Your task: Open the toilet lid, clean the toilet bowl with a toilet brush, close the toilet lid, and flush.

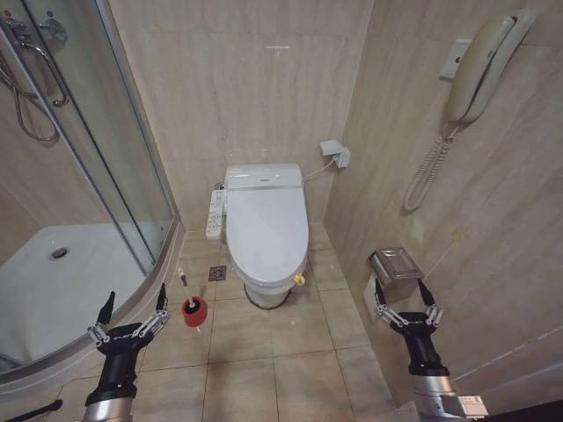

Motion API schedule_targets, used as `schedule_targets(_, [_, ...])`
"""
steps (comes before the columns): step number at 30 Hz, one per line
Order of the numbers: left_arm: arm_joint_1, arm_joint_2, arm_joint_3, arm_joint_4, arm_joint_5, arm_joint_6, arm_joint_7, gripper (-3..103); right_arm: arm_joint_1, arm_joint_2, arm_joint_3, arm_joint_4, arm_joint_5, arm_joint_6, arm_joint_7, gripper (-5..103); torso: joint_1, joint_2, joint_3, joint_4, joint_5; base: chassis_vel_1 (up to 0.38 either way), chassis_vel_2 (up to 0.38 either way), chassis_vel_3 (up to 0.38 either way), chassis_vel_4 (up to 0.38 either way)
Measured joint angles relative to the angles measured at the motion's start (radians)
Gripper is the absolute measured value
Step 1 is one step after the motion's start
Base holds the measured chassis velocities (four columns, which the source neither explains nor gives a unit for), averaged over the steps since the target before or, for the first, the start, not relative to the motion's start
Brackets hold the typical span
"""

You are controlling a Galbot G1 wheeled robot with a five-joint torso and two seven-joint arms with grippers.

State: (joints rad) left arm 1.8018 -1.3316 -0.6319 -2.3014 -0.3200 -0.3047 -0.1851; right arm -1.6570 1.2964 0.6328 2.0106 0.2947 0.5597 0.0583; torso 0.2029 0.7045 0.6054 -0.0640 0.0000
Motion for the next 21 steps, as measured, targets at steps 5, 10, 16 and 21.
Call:
schedule_targets(5, [0.004,-0.006,0.0,-0.01,0.004,-0.001,0.0,100,0.004,-0.001,-0.002,-0.001,0.001,0.0,-0.001,100,0.0,0.0,0.0,-0.0001,0.0,0.0,0.0,0.0,0.0])
schedule_targets(10, [0.012,-0.002,-0.007,-0.019,0.005,-0.002,0.0,100,0.003,0.007,-0.003,0.007,0.002,0.002,-0.001,100,0.0,0.0,0.0,-0.0001,0.0,-0.053,0.05,0.057,-0.061])
schedule_targets(16, [0.017,-0.005,-0.003,-0.02,0.012,-0.008,0.001,100,-0.013,0.012,-0.005,0.023,0.002,0.013,-0.004,100,0.0,0.0,0.0,0.0,-0.0001,-0.154,0.158,0.17,-0.164])
schedule_targets(21, [0.017,-0.007,0.0,-0.019,0.016,-0.011,0.001,100,-0.021,0.012,-0.004,0.03,0.002,0.022,-0.005,100,0.0,0.0,0.0,-0.0005,-0.0006,-0.216,0.217,0.228,-0.241])
